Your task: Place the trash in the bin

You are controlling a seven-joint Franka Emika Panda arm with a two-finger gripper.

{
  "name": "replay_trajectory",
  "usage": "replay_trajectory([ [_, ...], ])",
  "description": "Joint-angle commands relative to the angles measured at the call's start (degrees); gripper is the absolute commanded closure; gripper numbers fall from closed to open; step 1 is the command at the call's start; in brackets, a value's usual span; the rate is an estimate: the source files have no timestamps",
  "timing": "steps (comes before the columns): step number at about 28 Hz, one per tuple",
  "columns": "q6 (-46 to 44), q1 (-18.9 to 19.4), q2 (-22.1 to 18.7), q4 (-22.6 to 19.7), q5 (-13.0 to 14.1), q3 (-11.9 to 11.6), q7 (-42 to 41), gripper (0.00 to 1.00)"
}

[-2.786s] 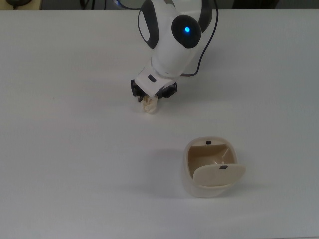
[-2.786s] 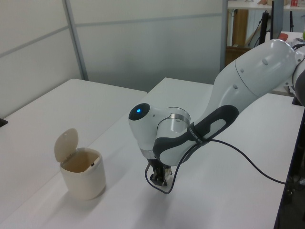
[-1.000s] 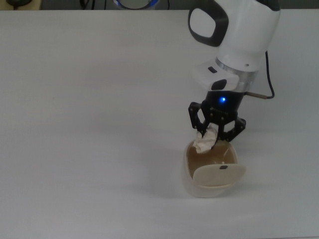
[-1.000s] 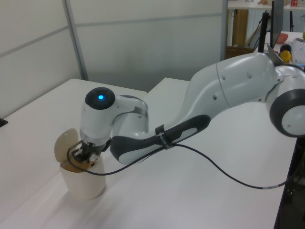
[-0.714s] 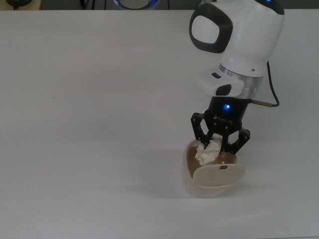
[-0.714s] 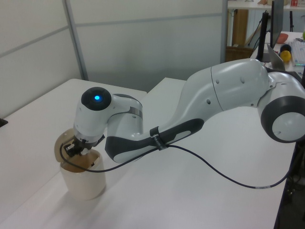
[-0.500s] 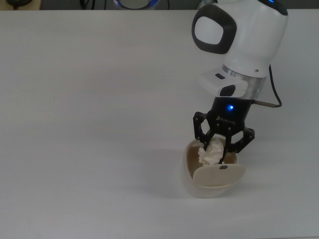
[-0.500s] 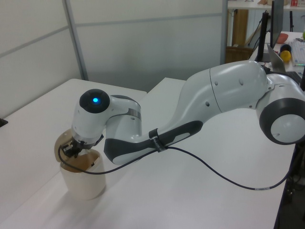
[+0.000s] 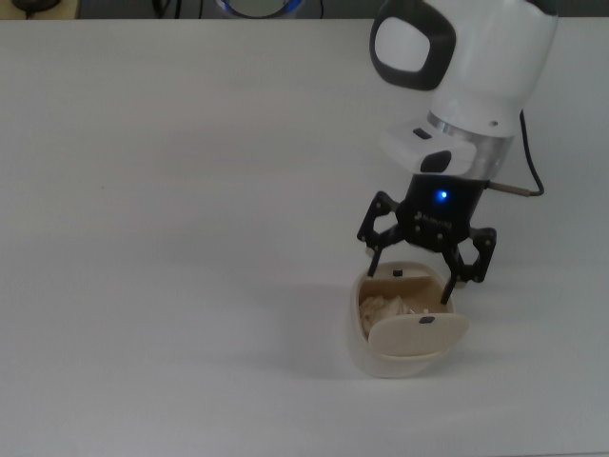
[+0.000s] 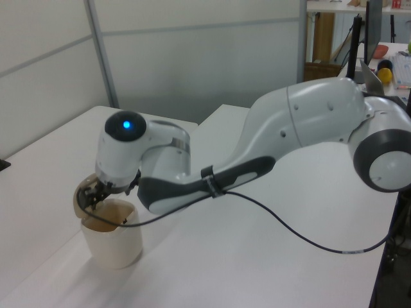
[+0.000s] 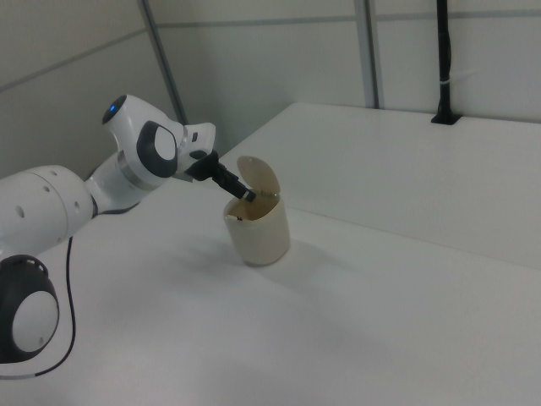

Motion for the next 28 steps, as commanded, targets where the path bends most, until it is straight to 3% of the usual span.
replay_trajectory([
  [1, -10.2, -0.5, -8.4, -5.2, 15.1, -0.5, -15.4, 0.00],
  [3, -15.8, -1.0, -9.9, -5.1, 20.9, -0.9, -22.3, 0.00],
  [5, -23.8, -2.6, -12.3, -5.1, 24.6, -1.3, -29.1, 0.00],
  [8, -31.4, -3.6, -14.0, -5.1, 25.3, -1.4, -34.1, 0.00],
  [14, -44.9, -9.5, -17.7, -5.4, 25.7, -1.4, -47.9, 0.00],
  [20, -47.9, -17.1, -19.7, -5.5, 25.7, -1.4, -57.1, 0.00],
  [28, -48.9, -22.5, -21.2, -6.5, 25.3, -1.4, -64.7, 0.00],
])
